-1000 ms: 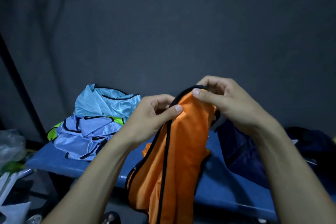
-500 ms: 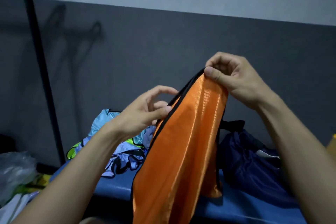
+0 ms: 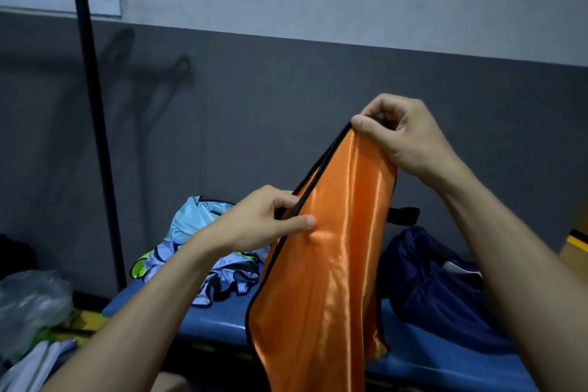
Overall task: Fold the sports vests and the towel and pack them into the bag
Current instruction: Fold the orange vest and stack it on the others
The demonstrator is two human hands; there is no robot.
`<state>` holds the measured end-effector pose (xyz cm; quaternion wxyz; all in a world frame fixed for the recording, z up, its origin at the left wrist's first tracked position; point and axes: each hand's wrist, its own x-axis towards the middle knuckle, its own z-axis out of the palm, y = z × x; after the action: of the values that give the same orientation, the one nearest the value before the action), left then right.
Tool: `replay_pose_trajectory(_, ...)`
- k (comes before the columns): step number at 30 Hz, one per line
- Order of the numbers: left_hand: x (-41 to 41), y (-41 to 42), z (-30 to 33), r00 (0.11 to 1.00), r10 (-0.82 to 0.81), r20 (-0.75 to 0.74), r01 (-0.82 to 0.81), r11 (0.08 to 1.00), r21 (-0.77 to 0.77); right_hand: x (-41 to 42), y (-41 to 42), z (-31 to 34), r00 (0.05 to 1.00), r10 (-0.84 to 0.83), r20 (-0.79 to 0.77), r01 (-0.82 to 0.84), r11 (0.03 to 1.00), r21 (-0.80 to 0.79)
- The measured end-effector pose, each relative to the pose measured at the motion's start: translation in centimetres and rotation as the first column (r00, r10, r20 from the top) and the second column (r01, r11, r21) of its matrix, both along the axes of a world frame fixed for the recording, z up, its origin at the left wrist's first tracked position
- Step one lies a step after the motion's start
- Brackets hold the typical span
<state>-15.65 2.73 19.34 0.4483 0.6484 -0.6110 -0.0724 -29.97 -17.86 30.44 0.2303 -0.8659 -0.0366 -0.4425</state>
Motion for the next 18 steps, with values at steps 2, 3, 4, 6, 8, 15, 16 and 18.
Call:
replay_pose_trajectory(2, 0.7, 0.8, -0.7, 1.000, 0.001, -0.014, 0.000, 0.997, 0.075, -0.1, -1.0, 0.1, 0.994, -0.070, 0.086, 0.068, 0.998, 0.018)
replay_pose_trajectory(3, 1.3, 1.2, -1.2, 1.000, -0.003, -0.024, 0.007, 0.991, 0.133, -0.1, -1.5, -0.1, 0.988, -0.100, 0.118, 0.097, 0.995, 0.032)
replay_pose_trajectory(4, 1.7, 1.8, -1.6, 1.000, 0.002, -0.022, 0.003, 0.980, 0.201, -0.1, -2.0, -0.3, 0.983, -0.119, 0.138, 0.113, 0.992, 0.052)
replay_pose_trajectory(6, 2.5, 2.9, -2.3, 1.000, 0.018, 0.007, -0.019, 0.944, 0.330, -0.1, -2.7, -0.9, 0.978, -0.124, 0.169, 0.107, 0.988, 0.111)
replay_pose_trajectory(8, 3.4, 4.0, -2.7, 0.999, 0.021, 0.042, -0.036, 0.913, 0.406, -0.2, -3.4, -1.5, 0.970, -0.134, 0.203, 0.099, 0.980, 0.171)
replay_pose_trajectory(15, 6.1, 6.7, -3.3, 0.987, 0.151, 0.046, -0.158, 0.950, 0.268, -0.9, -5.1, -2.5, 0.973, -0.158, 0.170, 0.104, 0.952, 0.288)
replay_pose_trajectory(16, 6.5, 6.9, -3.1, 0.984, 0.175, 0.029, -0.178, 0.965, 0.191, -1.0, -5.3, -2.7, 0.973, -0.160, 0.164, 0.104, 0.946, 0.308)
replay_pose_trajectory(18, 6.7, 7.2, -2.3, 0.975, 0.208, -0.074, -0.207, 0.978, 0.021, -1.3, -6.2, -3.1, 0.980, -0.141, 0.144, 0.080, 0.928, 0.365)
